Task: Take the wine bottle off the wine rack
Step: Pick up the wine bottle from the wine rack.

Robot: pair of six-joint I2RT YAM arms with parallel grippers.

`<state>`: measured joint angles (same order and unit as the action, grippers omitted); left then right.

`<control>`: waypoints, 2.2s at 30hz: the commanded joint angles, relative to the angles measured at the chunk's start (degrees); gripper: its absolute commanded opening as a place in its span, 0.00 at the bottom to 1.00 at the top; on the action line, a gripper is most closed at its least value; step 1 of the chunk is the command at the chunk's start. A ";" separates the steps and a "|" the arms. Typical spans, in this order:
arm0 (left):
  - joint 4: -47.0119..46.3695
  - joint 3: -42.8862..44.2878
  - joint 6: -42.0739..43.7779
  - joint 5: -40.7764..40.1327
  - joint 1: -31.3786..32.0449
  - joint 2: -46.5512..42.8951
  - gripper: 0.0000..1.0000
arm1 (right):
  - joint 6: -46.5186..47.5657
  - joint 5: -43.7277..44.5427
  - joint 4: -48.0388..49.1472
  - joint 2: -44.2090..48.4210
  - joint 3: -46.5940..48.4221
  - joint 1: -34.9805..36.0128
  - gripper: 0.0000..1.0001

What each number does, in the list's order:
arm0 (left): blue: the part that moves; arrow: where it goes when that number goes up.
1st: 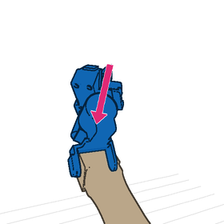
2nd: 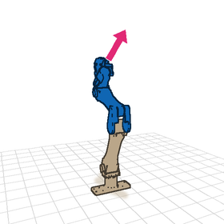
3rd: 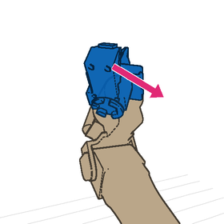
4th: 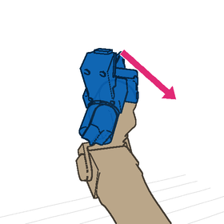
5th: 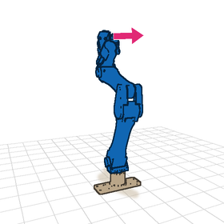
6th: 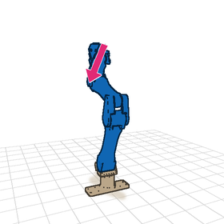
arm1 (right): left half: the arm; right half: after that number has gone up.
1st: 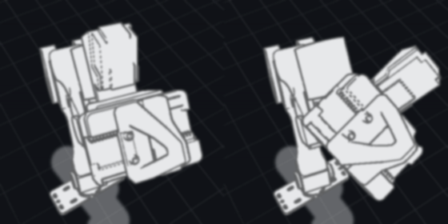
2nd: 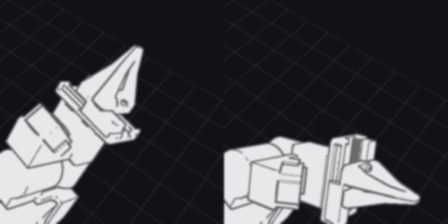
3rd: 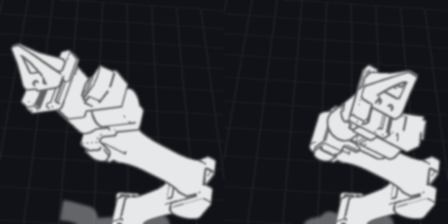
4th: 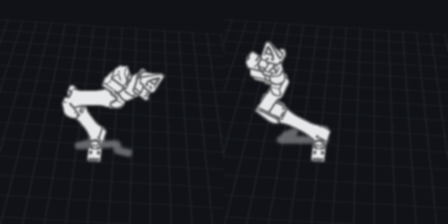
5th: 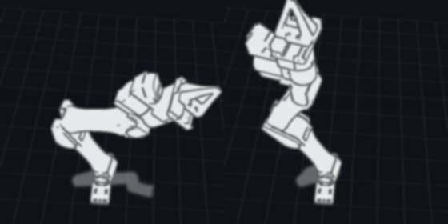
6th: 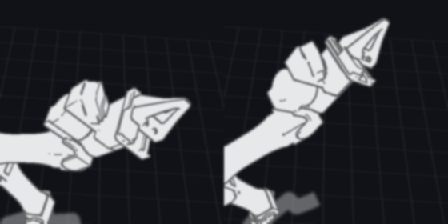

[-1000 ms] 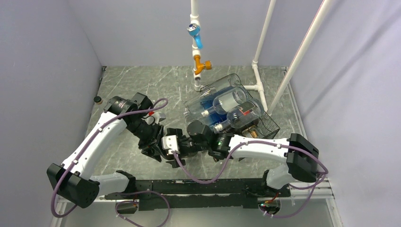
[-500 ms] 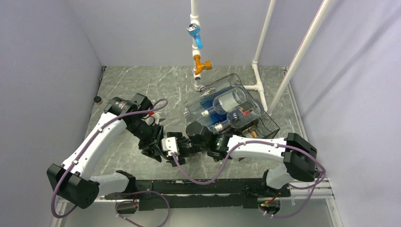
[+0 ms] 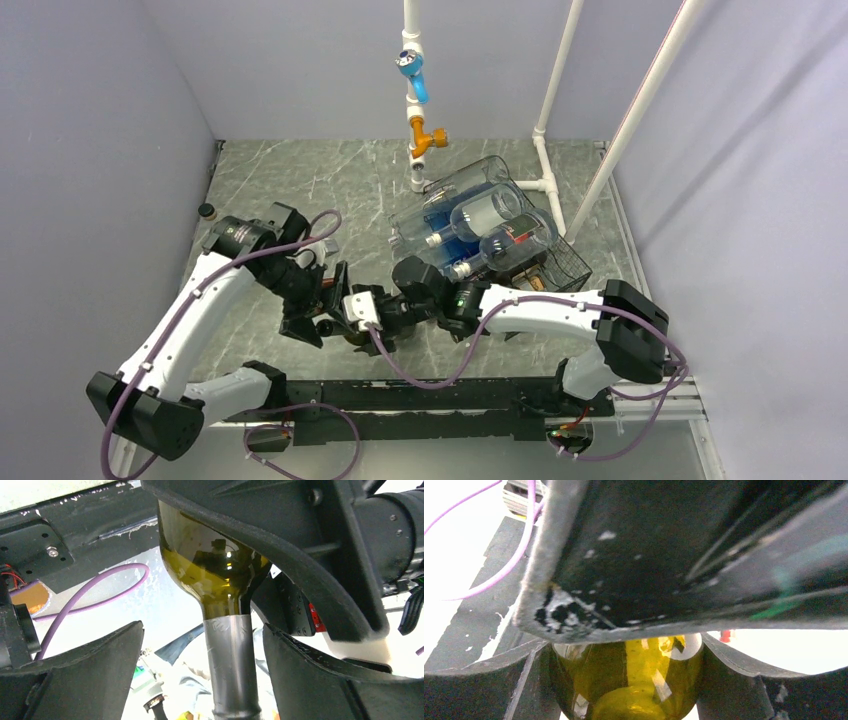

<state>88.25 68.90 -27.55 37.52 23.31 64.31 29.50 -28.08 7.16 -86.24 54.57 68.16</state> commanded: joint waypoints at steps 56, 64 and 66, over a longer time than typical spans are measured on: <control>-111.36 -52.93 -12.53 -15.37 -1.76 -46.56 0.81 | -37.30 -24.23 13.44 -4.47 3.29 -16.97 0.00; -116.81 -53.02 -11.13 -19.43 5.92 -38.26 0.73 | -38.02 -24.67 14.19 -4.54 3.09 -17.80 0.00; -117.71 -52.70 -10.46 -20.60 7.84 -36.63 0.71 | -38.02 -24.73 14.25 -4.72 3.10 -17.89 0.00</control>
<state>-22.92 15.40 -38.70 19.88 28.25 25.30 -6.79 -49.98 14.98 -91.55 54.68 50.52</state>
